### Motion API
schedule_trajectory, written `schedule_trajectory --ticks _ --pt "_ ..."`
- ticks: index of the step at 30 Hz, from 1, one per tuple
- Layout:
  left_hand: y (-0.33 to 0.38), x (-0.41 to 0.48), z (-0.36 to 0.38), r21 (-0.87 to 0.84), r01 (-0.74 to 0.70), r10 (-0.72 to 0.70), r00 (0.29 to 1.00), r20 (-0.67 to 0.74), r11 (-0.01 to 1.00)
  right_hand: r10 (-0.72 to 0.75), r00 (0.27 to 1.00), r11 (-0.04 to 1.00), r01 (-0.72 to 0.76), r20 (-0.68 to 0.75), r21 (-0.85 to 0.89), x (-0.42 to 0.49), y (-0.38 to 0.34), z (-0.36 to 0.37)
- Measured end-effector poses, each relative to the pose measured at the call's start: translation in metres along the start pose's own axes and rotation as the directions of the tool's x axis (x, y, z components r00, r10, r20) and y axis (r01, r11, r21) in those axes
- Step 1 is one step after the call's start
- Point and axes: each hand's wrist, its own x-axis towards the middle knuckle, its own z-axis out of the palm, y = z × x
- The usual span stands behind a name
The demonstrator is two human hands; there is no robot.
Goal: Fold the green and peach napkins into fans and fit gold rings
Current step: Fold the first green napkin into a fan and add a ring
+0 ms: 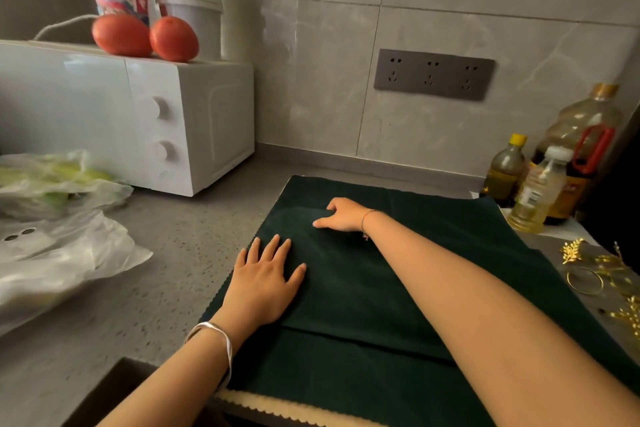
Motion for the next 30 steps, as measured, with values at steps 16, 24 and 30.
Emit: schedule_trajectory --ticks 16,24,30 --pt "0.006 -0.014 -0.023 -0.374 -0.008 -0.054 0.986 -0.155 0.928 -0.449 0.840 0.891 0.447 -0.305 -0.080 -0.118 0.014 -0.013" --pt "0.031 -0.053 -0.011 0.080 -0.198 0.185 0.972 0.143 0.977 -0.436 0.868 0.900 0.411 -0.240 -0.147 -0.209 0.074 0.007" --pt "0.040 -0.062 -0.004 0.130 -0.212 0.196 0.972 0.130 0.969 -0.455 0.857 0.889 0.422 -0.243 -0.177 -0.222 0.093 0.018"
